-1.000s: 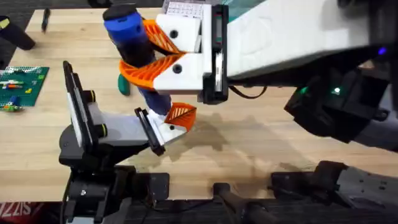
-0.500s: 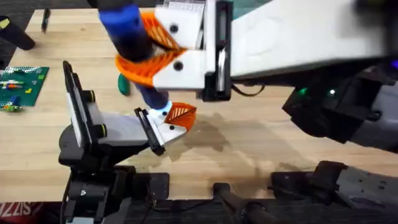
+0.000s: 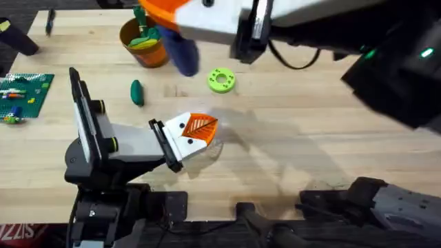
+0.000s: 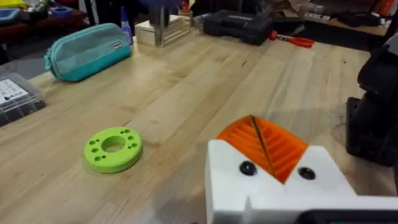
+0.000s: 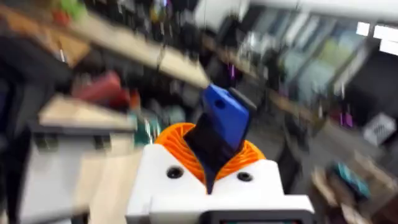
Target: Pick up the gripper from the table and insert it into the empty holder that is missing its gripper. Then pick up a screw, insert it into the mounting hole, and use the screwdriver to tighten it. Finally, clean up the table by picking up the vegetable and placing it into the bucket.
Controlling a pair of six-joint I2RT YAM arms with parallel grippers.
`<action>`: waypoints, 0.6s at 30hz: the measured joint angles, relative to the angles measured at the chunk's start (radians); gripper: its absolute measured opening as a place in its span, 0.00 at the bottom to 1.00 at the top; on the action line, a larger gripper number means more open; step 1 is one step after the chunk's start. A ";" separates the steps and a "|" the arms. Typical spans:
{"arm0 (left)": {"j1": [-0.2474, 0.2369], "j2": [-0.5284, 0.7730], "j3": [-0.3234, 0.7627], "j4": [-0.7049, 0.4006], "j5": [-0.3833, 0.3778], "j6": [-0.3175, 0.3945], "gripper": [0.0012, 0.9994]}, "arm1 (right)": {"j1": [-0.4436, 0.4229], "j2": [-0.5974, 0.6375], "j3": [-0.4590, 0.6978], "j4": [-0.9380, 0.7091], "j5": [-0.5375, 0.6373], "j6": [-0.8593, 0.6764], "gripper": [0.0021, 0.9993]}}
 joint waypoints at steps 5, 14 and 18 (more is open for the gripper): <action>0.000 0.000 0.000 0.000 0.000 0.000 0.02 | -0.083 0.006 0.047 -0.310 0.141 -0.255 0.01; 0.000 0.000 0.000 0.000 -0.003 0.000 0.02 | -0.223 0.186 0.061 -0.416 0.447 -0.732 0.01; 0.000 0.000 0.000 0.000 -0.004 0.000 0.02 | -0.274 0.303 0.061 -0.421 0.504 -0.860 0.01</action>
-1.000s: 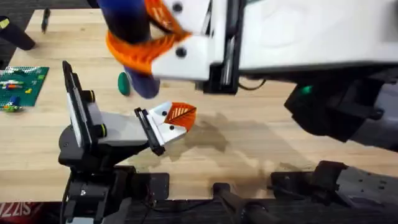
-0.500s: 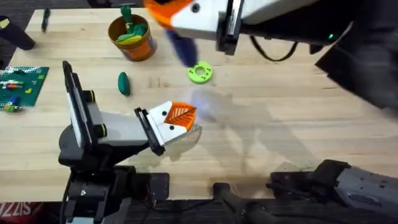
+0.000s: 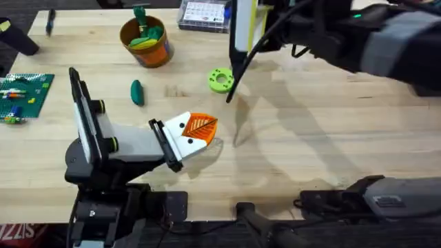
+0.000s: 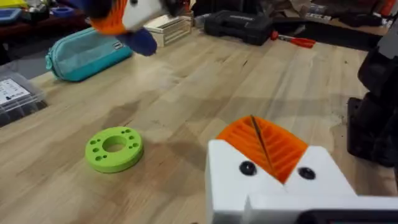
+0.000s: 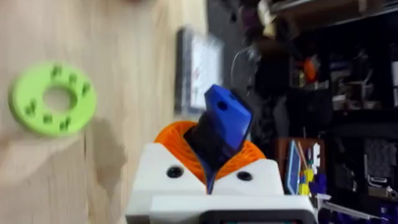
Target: Pick up the gripper from the table and insert it into the empty holder that is missing its gripper. Then pick up a screw, insert it into the mounting hole, and use the screwdriver to tighten it. Finally, clean up the table by picking up the vegetable and placing it into the bucket.
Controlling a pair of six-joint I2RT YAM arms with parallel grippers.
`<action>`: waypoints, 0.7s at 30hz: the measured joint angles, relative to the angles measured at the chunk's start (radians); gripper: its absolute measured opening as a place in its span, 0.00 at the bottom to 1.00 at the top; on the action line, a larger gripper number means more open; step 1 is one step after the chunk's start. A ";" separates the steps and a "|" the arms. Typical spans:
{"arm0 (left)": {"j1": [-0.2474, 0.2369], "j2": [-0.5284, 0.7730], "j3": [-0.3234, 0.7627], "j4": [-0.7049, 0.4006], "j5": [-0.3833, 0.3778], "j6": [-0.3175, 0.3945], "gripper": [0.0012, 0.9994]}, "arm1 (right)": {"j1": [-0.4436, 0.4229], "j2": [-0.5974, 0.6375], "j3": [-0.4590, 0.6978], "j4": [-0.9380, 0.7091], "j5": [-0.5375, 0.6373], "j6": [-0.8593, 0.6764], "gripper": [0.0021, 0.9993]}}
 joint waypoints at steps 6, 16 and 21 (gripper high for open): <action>0.000 0.000 0.000 0.000 0.000 0.000 0.02 | -0.054 0.147 0.000 0.002 0.025 -0.155 0.01; 0.000 0.000 0.000 0.000 0.000 0.000 0.02 | -0.122 0.330 0.005 0.020 0.039 -0.247 0.01; 0.000 0.000 0.000 0.000 0.000 0.000 0.02 | -0.154 0.376 0.018 0.026 0.048 -0.268 0.01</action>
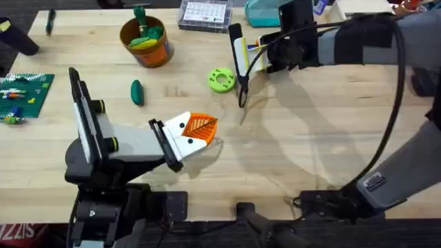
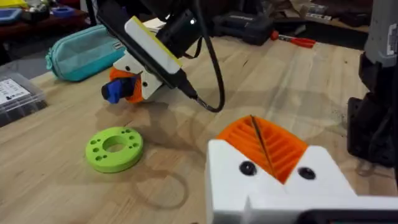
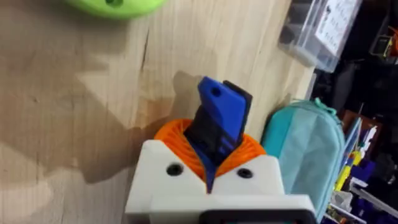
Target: Pick up the gripper from the table and insert it into the empty holder that is missing its gripper. Then pick up a screw, insert it into the mounting hole, and use the screwdriver to tighten it. Finally, clean up the table by picking up the vegetable and placing it into the bucket.
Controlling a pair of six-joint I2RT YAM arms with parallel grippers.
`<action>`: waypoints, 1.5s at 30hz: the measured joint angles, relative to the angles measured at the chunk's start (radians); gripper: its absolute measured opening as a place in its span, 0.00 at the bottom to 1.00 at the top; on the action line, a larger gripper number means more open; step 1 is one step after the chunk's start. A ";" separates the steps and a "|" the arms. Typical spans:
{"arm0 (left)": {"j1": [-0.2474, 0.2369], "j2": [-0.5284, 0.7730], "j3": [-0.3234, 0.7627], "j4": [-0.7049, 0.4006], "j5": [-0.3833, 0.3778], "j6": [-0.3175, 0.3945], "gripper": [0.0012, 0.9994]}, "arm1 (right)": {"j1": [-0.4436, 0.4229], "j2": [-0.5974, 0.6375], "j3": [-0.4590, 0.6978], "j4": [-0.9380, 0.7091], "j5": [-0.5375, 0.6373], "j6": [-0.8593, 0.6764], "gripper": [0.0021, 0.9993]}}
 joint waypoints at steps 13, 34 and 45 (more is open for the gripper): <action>0.000 0.000 0.000 0.000 -0.001 0.000 0.02 | -0.006 0.006 0.030 0.024 0.002 0.019 0.96; 0.000 0.000 0.040 -0.062 -0.210 -0.170 0.99 | 0.033 -0.508 0.024 -0.561 -0.001 1.088 0.99; 0.000 0.194 0.622 -0.773 -0.606 -0.317 0.99 | 0.033 -0.715 0.024 -0.843 -0.001 1.408 0.99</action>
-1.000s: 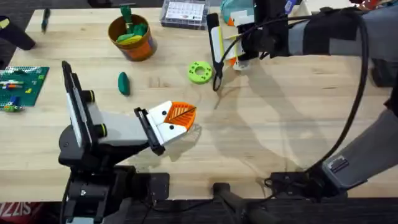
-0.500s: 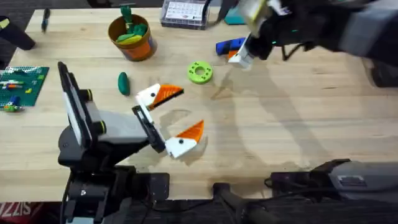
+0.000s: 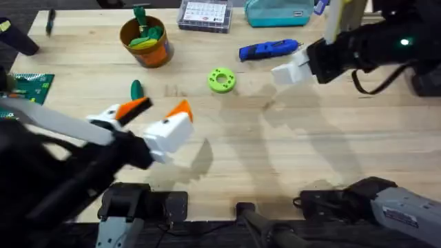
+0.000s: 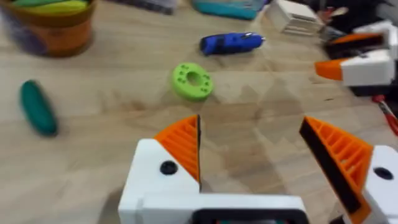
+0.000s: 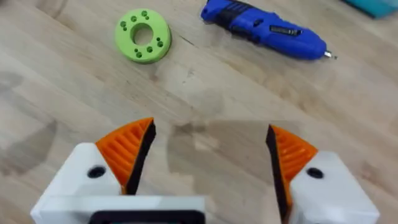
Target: Pick up the gripper from the table and insert it into the empty holder that is missing its gripper. Then pick up a screw, insert it into the mounting hole, and use the screwdriver to tighten it. Finally, clean up the table by picking up the vegetable and placing it into the bucket.
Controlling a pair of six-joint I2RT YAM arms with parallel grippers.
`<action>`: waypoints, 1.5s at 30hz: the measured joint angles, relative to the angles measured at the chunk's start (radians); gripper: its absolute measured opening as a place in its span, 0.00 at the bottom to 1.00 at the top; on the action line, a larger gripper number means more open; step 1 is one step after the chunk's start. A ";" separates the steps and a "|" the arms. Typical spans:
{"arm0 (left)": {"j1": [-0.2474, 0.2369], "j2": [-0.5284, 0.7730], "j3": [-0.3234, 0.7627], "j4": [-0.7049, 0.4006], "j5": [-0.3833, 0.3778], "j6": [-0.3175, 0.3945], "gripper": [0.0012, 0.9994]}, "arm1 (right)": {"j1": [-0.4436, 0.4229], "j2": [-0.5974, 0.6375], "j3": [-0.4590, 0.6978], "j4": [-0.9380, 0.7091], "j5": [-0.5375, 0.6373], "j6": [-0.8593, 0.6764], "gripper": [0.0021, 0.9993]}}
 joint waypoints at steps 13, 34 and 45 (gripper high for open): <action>0.000 0.829 0.661 -0.555 -0.251 0.149 0.99 | -0.036 -0.136 0.079 -0.279 0.000 0.150 0.99; 0.145 1.537 0.682 -0.199 -0.486 0.164 0.99 | -0.052 -0.139 0.111 -0.282 0.000 0.162 0.99; 0.202 1.633 0.682 -0.087 -0.493 0.166 0.99 | -0.052 -0.139 0.111 -0.282 0.000 0.162 0.99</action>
